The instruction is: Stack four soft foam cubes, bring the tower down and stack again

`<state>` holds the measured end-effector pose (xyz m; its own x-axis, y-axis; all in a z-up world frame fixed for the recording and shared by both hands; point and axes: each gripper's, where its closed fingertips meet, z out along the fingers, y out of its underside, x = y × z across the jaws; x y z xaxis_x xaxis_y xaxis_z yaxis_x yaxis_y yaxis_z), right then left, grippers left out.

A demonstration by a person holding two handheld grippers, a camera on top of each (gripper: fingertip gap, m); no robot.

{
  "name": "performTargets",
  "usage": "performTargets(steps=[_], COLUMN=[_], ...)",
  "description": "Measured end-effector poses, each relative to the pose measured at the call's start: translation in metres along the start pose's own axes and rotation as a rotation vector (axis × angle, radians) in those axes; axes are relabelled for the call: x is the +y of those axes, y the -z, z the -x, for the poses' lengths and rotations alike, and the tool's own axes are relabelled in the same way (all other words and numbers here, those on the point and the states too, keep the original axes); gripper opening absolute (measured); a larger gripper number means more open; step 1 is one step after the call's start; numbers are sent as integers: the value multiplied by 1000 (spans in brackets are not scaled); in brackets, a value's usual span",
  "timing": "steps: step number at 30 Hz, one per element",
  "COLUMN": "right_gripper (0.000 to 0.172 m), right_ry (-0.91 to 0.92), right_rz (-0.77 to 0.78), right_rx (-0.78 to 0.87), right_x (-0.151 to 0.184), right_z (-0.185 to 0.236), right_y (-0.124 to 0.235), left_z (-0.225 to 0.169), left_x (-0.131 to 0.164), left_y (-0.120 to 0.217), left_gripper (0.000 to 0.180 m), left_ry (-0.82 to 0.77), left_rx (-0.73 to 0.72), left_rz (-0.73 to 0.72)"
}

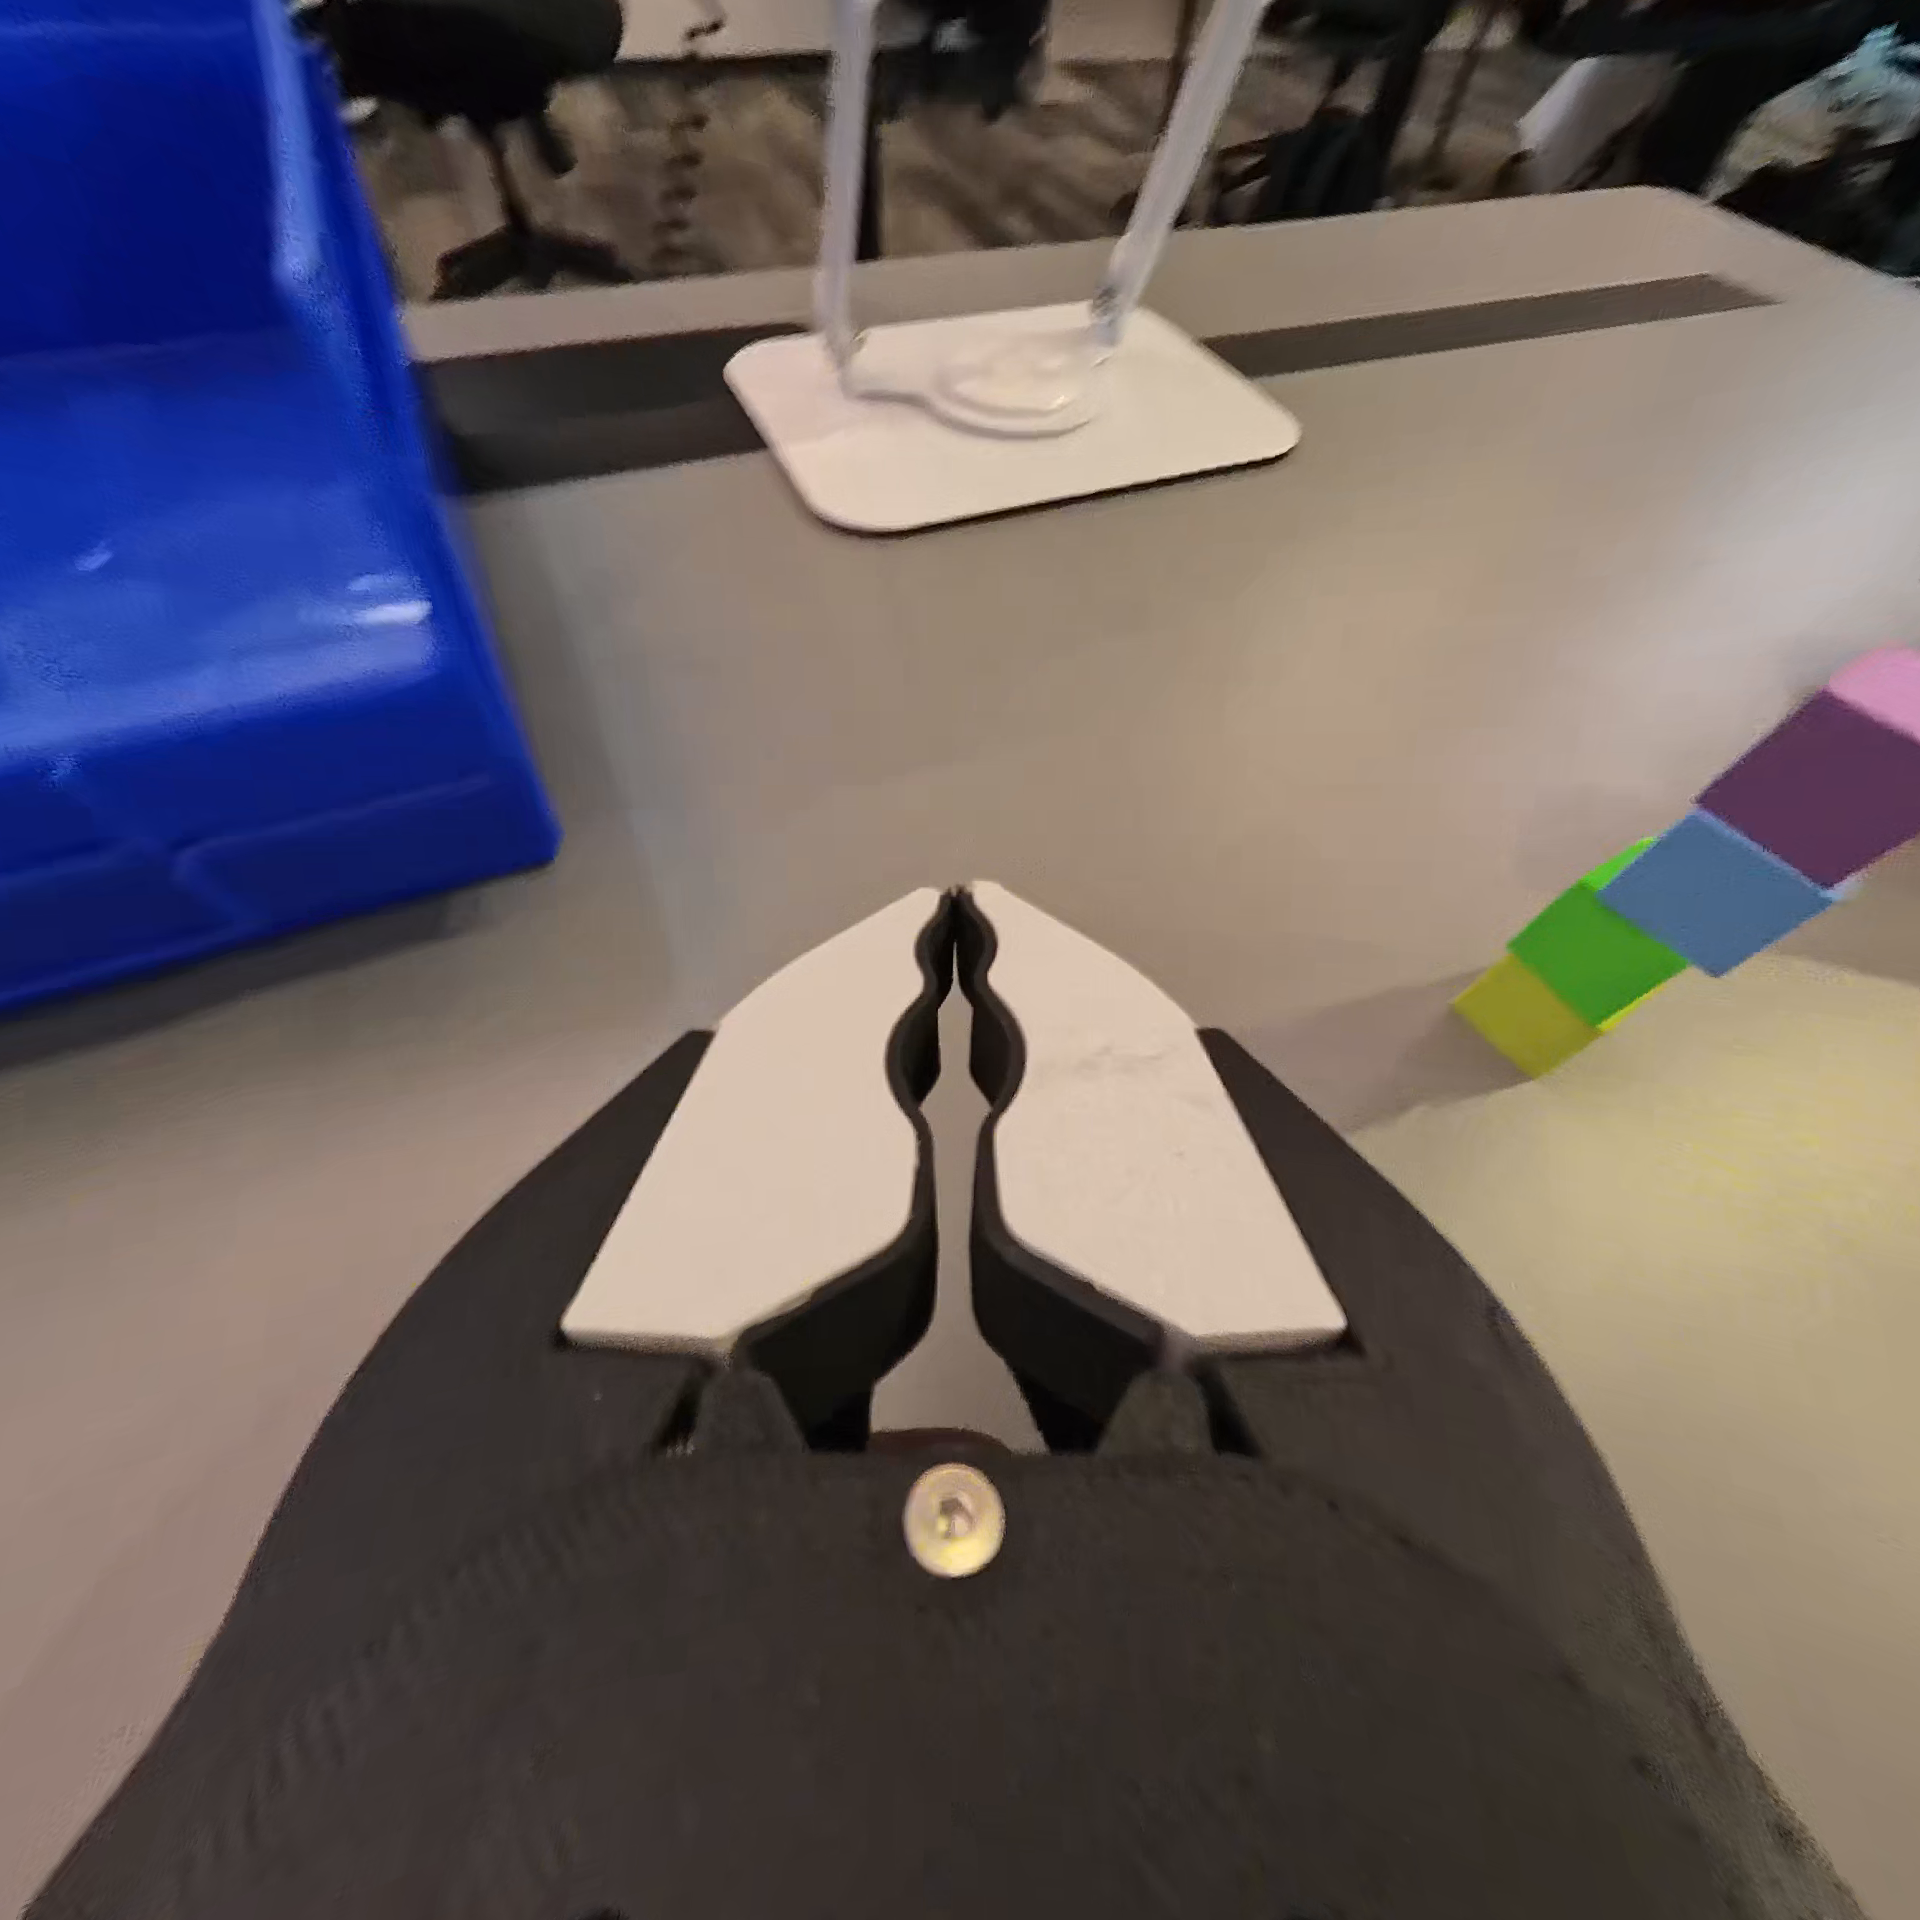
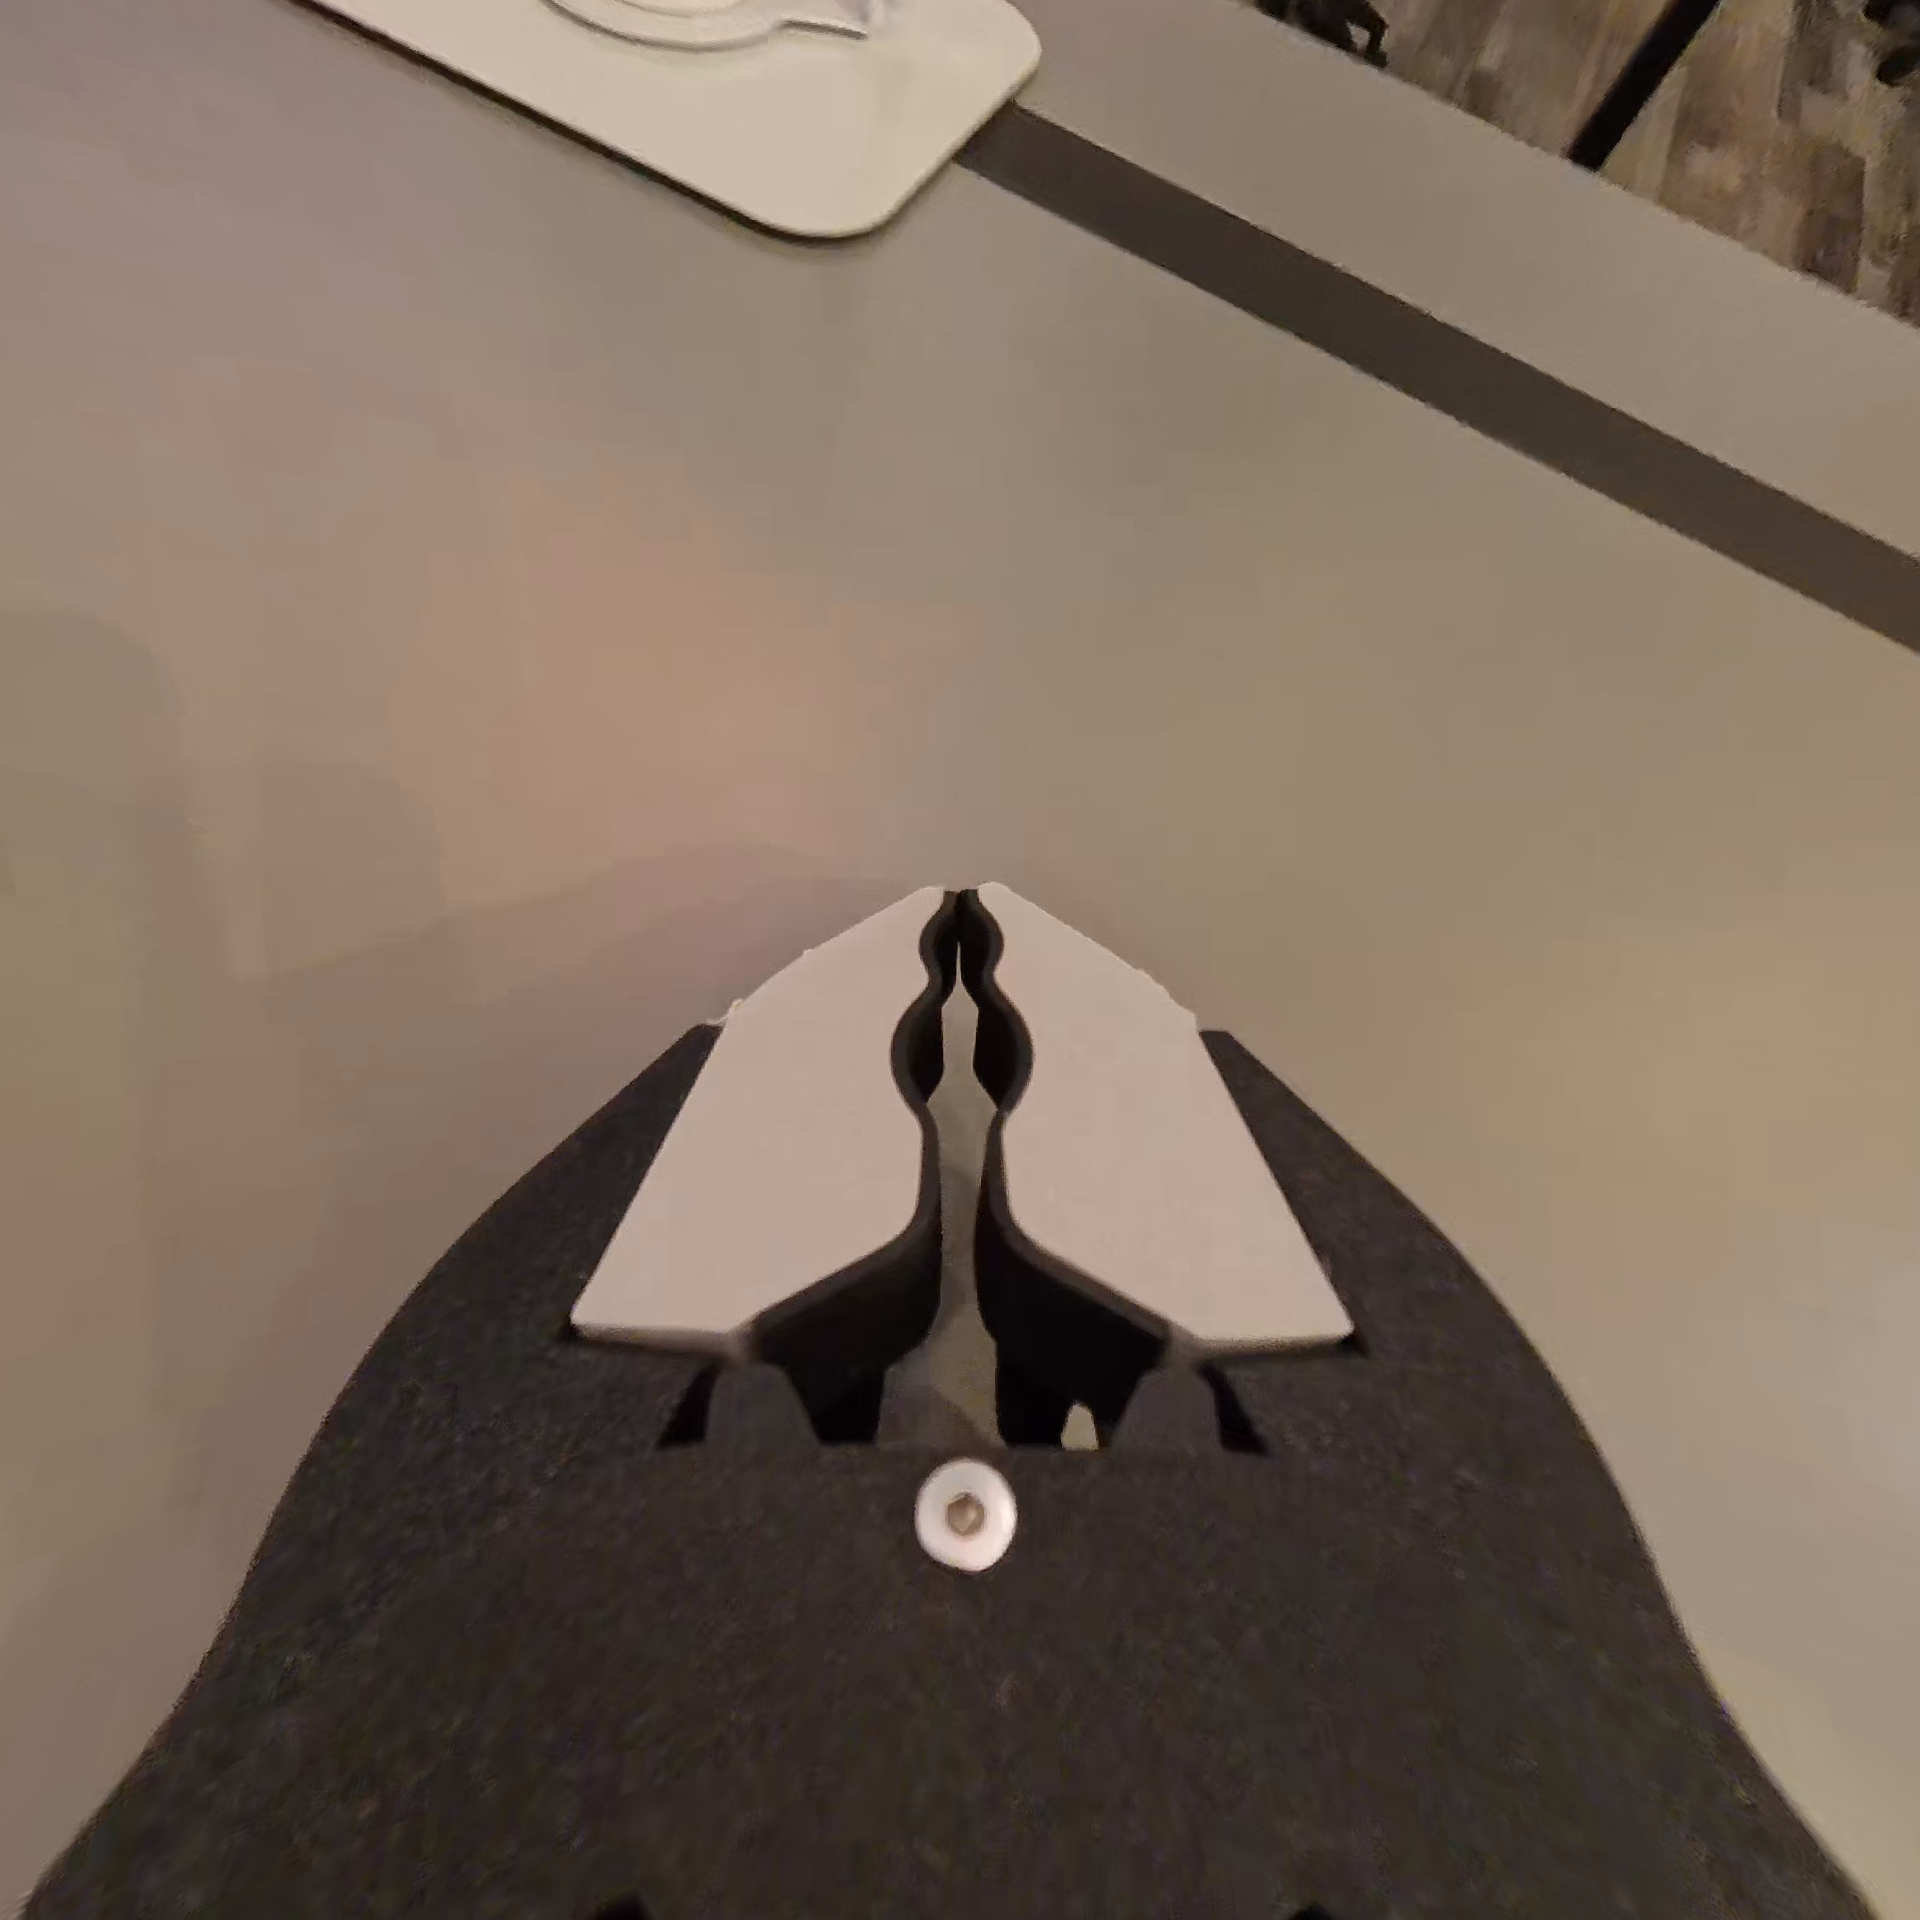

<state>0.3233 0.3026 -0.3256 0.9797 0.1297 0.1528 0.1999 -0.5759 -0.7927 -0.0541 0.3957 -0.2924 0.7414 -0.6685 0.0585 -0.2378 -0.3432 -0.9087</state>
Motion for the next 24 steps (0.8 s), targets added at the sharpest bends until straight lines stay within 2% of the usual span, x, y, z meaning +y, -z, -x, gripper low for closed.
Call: performTargets(steps=[1, 5, 9, 11, 15, 17, 20, 22, 24], right_gripper=[0, 0, 0, 0, 0, 0, 0, 0, 0], right_ry=[-12, -36, -56, -61, -68, -75, -101, -133, -169], right_rz=[15, 17, 34, 39, 40, 44, 46, 43, 41], right_rx=[5, 33, 49, 45, 35, 45, 77, 87, 87], right_x=[4, 10, 17, 18, 19, 22, 32, 39, 45], right_z=[-4, -20, -33, -34, -34, -40, -59, -73, -85], right_y=[0, 4, 6, 6, 7, 9, 19, 26, 32], left_z=[6, 16, -8, -36, -152, -192, -180, -155, -129], left_x=[5, 25, 35, 33, 19, 7, 4, 13, 18], left_y=[6, 28, 24, 2, -62, -75, -81, -80, -77], left_gripper=[0, 0, 0, 0, 0, 0, 0, 0, 0], left_ry=[28, 119, 133, 107, 54, 107, 42, 15, 58], left_rx=[-32, -87, -58, -25, 247, 368, 298, 241, 216], left_rz=[22, 98, 171, 218, 323, 309, 290, 304, 291])
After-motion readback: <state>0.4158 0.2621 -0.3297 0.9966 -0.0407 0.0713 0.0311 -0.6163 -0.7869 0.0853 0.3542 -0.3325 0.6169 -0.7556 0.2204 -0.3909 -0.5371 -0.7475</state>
